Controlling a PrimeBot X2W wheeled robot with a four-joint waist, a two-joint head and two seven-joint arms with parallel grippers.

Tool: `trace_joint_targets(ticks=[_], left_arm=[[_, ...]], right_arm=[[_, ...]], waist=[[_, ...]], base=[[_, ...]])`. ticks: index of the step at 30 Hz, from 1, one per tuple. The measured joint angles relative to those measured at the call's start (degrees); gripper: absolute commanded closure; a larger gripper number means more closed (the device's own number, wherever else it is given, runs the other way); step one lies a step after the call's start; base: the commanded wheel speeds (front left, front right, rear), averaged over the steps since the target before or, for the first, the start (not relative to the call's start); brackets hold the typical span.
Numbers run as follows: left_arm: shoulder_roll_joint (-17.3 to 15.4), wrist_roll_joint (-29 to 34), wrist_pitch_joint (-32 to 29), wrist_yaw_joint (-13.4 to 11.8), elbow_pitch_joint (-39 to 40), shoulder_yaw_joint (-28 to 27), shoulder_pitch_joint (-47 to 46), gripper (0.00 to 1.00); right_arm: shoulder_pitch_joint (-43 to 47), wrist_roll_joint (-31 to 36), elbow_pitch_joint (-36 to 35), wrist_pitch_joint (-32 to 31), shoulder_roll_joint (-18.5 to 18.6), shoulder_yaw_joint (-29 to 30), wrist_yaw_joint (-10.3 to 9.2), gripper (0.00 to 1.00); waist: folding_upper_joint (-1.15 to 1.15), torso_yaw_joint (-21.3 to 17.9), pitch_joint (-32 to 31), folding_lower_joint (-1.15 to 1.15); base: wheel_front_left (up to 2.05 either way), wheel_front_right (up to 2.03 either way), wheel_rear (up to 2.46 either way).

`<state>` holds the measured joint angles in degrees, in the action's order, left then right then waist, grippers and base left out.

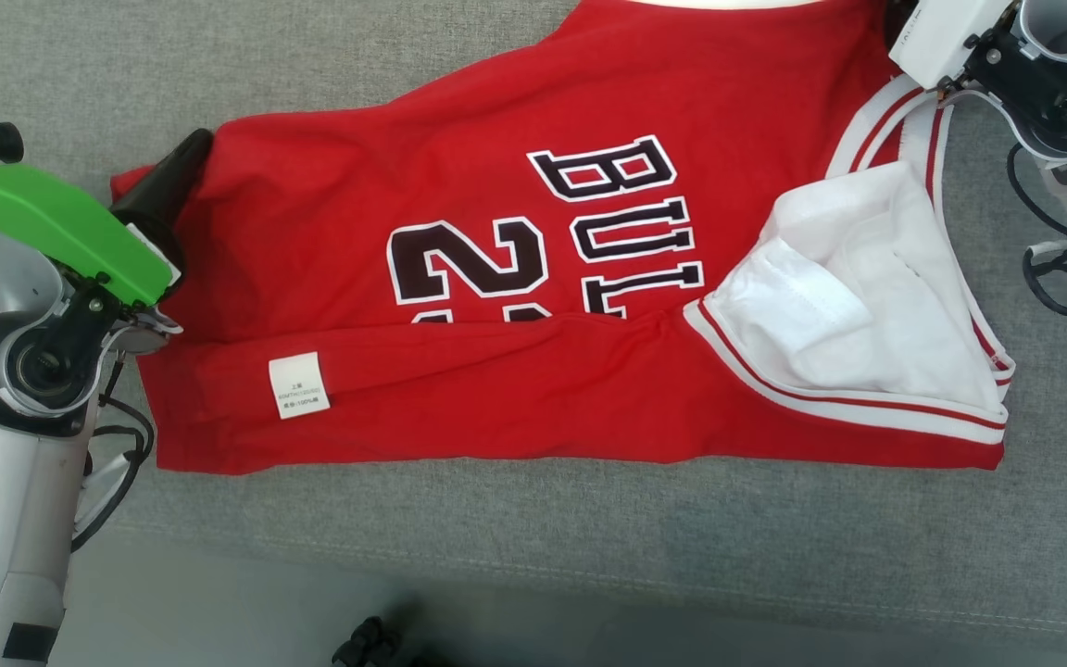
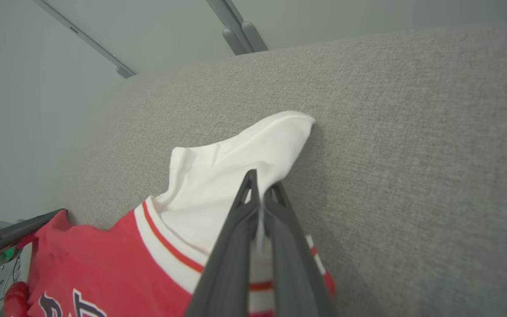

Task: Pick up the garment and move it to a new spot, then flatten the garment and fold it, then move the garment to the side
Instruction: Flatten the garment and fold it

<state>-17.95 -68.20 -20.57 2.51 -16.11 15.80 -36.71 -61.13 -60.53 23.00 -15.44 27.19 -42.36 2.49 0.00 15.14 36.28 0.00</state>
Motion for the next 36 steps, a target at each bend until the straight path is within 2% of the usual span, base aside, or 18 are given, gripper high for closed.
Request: trace_joint_targets(ticks=[7, 15, 36], left_arm=[[0.88, 1.33, 3.33, 1.03, 0.0, -1.14, 0.11, 1.0], [0.73, 1.68, 7.62, 2.08, -1.26, -2.85, 3.01, 1.0], [0.69, 1.81, 12.15, 3.48, -2.71, -3.05, 14.42, 1.0]], right_arm=[[-0.02, 0.04, -2.1, 3.26, -0.98, -0.03, 2.05, 1.0], [2.7, -0.04, -4.9, 7.44, -1.07, 0.02, 3.49, 1.0], [20.14, -4.77, -10.88, 13.01, 1.81, -0.81, 4.04, 1.0]], waist=[[0.0, -0.12, -0.21, 0.0], [0.0, -0.55, -1.67, 0.0], [0.0, -3.1, -12.57, 0.0]], base=[[0.0, 0.0, 0.0], [0.0, 0.0, 0.0], [0.0, 0.0, 0.0]])
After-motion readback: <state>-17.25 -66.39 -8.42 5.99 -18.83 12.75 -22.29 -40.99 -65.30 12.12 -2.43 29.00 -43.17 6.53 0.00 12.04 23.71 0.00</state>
